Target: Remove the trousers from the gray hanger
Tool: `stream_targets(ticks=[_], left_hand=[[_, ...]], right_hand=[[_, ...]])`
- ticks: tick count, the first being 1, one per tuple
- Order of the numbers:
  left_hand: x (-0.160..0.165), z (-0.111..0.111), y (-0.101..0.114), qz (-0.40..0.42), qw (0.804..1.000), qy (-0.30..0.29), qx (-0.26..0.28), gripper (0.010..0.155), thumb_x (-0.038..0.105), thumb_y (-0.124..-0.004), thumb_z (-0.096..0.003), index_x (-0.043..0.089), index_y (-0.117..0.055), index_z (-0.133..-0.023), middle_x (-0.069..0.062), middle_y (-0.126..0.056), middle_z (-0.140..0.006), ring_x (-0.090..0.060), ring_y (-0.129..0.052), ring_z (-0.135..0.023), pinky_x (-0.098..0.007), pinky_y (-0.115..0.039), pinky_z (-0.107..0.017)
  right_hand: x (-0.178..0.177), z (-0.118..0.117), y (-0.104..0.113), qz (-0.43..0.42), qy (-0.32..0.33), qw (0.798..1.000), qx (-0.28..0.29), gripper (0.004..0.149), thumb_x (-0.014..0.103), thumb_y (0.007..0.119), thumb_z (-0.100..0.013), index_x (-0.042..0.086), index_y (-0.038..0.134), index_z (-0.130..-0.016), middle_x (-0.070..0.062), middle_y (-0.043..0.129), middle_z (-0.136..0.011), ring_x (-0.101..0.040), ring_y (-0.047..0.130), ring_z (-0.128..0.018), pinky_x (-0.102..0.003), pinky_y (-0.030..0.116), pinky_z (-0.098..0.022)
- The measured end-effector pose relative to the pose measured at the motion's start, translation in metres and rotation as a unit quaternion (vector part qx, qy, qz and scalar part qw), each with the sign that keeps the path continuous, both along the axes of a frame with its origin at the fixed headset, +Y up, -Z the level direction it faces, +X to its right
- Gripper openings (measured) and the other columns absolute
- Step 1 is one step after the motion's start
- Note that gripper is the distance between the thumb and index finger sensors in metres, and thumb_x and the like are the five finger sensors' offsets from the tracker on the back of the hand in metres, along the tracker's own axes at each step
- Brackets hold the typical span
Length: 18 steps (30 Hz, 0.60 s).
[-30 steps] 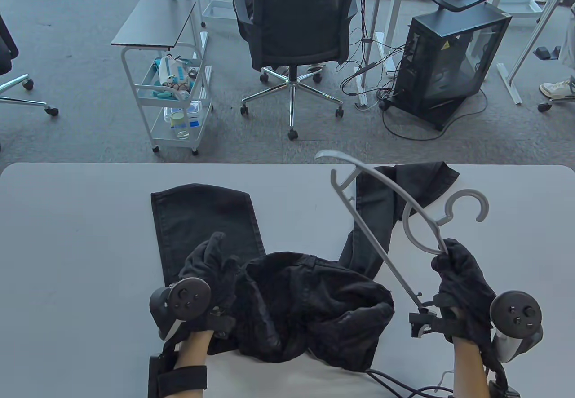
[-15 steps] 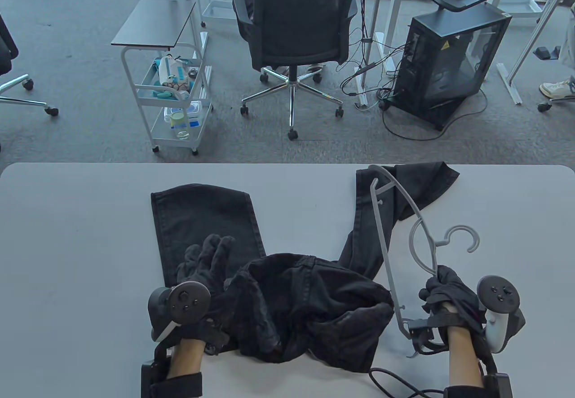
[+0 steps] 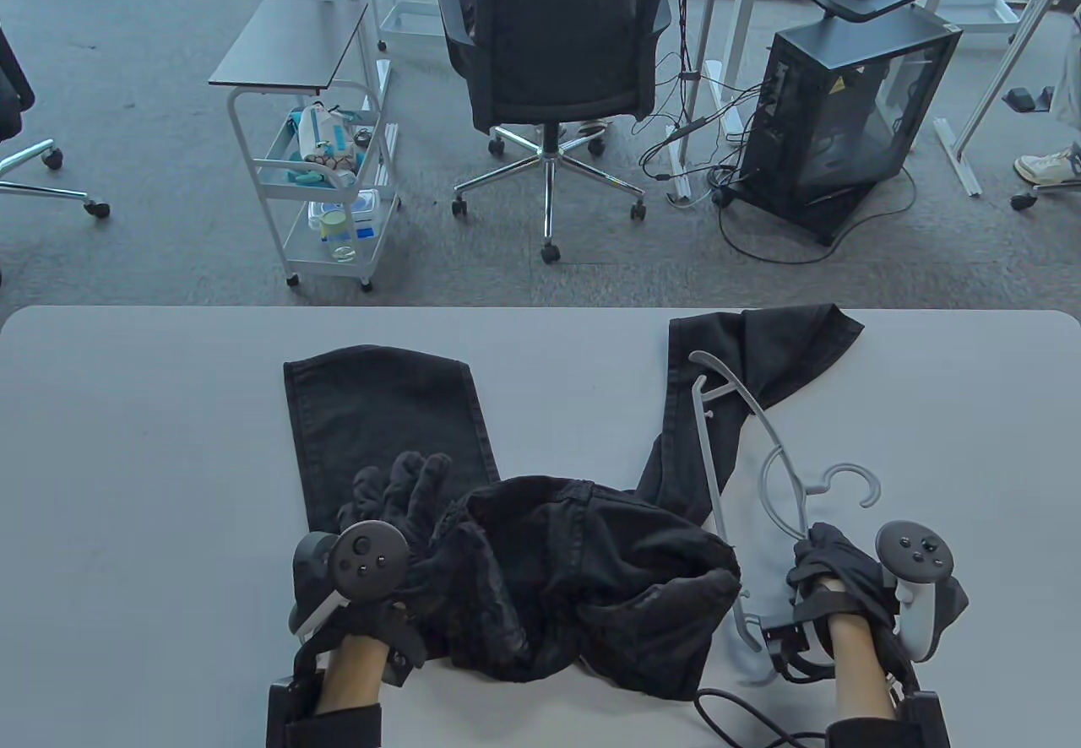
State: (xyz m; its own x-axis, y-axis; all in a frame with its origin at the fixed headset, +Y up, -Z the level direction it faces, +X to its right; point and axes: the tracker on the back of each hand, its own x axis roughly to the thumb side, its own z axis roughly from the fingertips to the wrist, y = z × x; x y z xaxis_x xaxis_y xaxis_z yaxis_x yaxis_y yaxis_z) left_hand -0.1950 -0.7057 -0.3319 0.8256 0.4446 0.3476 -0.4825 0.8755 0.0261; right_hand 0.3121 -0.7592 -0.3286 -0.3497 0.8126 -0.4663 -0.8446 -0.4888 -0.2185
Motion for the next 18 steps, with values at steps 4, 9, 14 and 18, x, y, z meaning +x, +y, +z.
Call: stream_targets(ticks=[4, 9, 14, 18], left_hand=[[-0.003, 0.000, -0.002, 0.006, 1.000, 0.003, -0.011, 0.079, 0.067, -0.050, -0.0549, 0.028, -0.019, -0.116, -0.027, -0.029, -0.124, -0.075, -0.022, -0.097, -0.086, -0.034, -0.055], [-0.006, 0.001, -0.003, 0.013, 0.999, 0.001, -0.036, 0.080, 0.067, -0.050, -0.0551, 0.028, -0.017, -0.116, -0.026, -0.022, -0.124, -0.074, -0.014, -0.097, -0.086, -0.029, -0.056], [-0.004, 0.004, 0.002, 0.009, 1.000, -0.004, -0.029, 0.080, 0.067, -0.050, -0.0551, 0.028, -0.016, -0.116, -0.026, -0.020, -0.124, -0.076, -0.013, -0.095, -0.086, -0.028, -0.056], [0.002, 0.006, 0.005, 0.001, 1.000, -0.014, -0.025, 0.080, 0.067, -0.049, -0.0553, 0.028, -0.015, -0.116, -0.025, -0.020, -0.125, -0.079, -0.013, -0.092, -0.085, -0.028, -0.057]], right_hand=[[0.000, 0.003, 0.003, -0.001, 0.006, 1.000, -0.003, 0.057, 0.023, 0.071, -0.053, -0.002, 0.059, -0.102, -0.030, 0.065, -0.097, -0.055, 0.083, -0.075, -0.057, 0.082, -0.043], [-0.001, 0.007, 0.013, 0.038, 0.004, 0.999, 0.035, 0.068, 0.040, 0.074, -0.052, 0.004, 0.054, -0.106, -0.028, 0.056, -0.104, -0.060, 0.070, -0.083, -0.064, 0.074, -0.047], [-0.015, 0.007, 0.037, 0.141, 0.018, 0.980, 0.141, 0.073, 0.050, 0.074, -0.051, 0.010, 0.052, -0.109, -0.024, 0.052, -0.108, -0.061, 0.062, -0.089, -0.067, 0.067, -0.052], [-0.041, 0.009, 0.061, 0.209, 0.077, 0.947, 0.232, 0.071, 0.052, 0.072, -0.052, 0.014, 0.055, -0.109, -0.021, 0.049, -0.111, -0.061, 0.055, -0.093, -0.069, 0.062, -0.055]])
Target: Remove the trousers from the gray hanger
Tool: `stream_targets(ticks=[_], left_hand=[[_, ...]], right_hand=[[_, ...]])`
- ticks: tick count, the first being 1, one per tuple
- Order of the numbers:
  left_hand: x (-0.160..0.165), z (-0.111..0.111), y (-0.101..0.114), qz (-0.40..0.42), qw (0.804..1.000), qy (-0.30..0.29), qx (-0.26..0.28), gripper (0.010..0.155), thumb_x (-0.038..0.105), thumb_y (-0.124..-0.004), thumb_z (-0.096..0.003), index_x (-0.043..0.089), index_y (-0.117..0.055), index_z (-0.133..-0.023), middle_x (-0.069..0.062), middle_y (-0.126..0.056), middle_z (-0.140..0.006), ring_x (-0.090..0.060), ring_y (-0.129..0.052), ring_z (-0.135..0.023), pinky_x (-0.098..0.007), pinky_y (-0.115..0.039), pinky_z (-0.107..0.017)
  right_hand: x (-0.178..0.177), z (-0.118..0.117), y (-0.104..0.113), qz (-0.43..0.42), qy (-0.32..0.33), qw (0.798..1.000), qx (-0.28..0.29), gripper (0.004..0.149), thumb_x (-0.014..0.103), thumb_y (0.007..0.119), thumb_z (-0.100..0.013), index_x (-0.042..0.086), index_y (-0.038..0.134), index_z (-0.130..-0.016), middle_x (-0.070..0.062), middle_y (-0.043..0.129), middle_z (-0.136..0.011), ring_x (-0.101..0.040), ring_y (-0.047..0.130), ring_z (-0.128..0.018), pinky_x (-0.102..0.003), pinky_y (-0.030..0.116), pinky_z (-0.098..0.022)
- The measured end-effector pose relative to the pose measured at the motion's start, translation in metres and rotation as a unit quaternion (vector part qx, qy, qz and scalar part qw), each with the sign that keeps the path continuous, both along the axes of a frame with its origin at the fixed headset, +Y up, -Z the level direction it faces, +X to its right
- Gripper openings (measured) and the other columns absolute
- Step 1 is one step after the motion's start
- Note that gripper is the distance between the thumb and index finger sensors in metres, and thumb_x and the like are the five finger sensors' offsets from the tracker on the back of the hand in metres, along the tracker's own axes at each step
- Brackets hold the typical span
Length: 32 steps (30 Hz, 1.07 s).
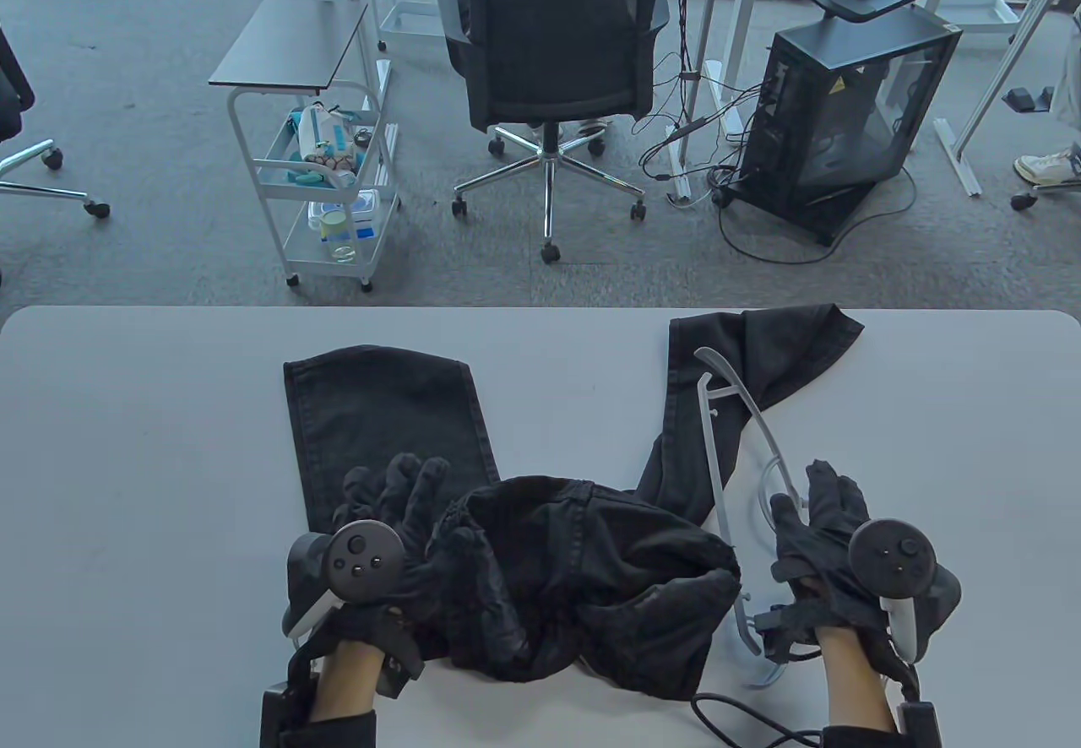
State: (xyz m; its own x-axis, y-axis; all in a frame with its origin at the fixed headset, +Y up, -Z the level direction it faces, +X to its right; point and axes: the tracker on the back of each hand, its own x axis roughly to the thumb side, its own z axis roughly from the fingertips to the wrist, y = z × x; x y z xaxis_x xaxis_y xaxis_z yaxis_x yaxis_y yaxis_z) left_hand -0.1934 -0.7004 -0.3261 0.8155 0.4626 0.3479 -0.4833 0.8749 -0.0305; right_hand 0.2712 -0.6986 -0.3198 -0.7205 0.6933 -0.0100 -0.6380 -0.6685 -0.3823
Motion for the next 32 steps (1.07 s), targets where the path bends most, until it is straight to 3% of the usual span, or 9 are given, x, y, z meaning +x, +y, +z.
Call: stream_targets(ticks=[6, 12, 23, 32], left_hand=[[0.010, 0.004, 0.003, -0.024, 1.000, -0.007, 0.009, 0.080, 0.067, -0.049, -0.0553, 0.029, -0.015, -0.116, -0.025, -0.018, -0.125, -0.075, -0.009, -0.095, -0.086, -0.025, -0.057], [0.015, 0.008, 0.002, -0.045, 0.999, 0.001, 0.006, 0.079, 0.067, -0.049, -0.0552, 0.029, -0.018, -0.117, -0.025, -0.017, -0.124, -0.072, -0.008, -0.096, -0.085, -0.024, -0.056], [0.028, 0.018, -0.003, -0.104, 0.994, 0.038, 0.011, 0.077, 0.067, -0.049, -0.0554, 0.027, -0.031, -0.118, -0.026, -0.020, -0.124, -0.072, -0.009, -0.095, -0.085, -0.025, -0.055], [0.028, 0.020, -0.003, -0.096, 0.994, 0.045, 0.011, 0.077, 0.067, -0.049, -0.0555, 0.026, -0.033, -0.118, -0.026, -0.023, -0.123, -0.072, -0.013, -0.096, -0.084, -0.028, -0.056]], right_hand=[[-0.049, 0.007, 0.024, 0.091, 0.095, 0.990, 0.043, 0.071, 0.056, 0.068, -0.053, 0.019, 0.051, -0.111, -0.016, 0.041, -0.117, -0.062, 0.039, -0.100, -0.076, 0.048, -0.059], [-0.088, 0.016, 0.031, 0.146, 0.159, 0.976, 0.036, 0.075, 0.060, 0.064, -0.053, 0.022, 0.045, -0.114, -0.015, 0.030, -0.120, -0.063, 0.018, -0.101, -0.082, 0.032, -0.058], [-0.128, 0.023, 0.013, 0.216, 0.230, 0.948, -0.036, 0.076, 0.061, 0.060, -0.053, 0.023, 0.039, -0.116, -0.010, 0.010, -0.119, -0.058, -0.002, -0.099, -0.083, 0.015, -0.055], [-0.126, 0.020, 0.006, 0.196, 0.226, 0.953, -0.045, 0.076, 0.060, 0.060, -0.053, 0.022, 0.039, -0.115, -0.012, 0.012, -0.119, -0.059, 0.001, -0.099, -0.083, 0.016, -0.055]])
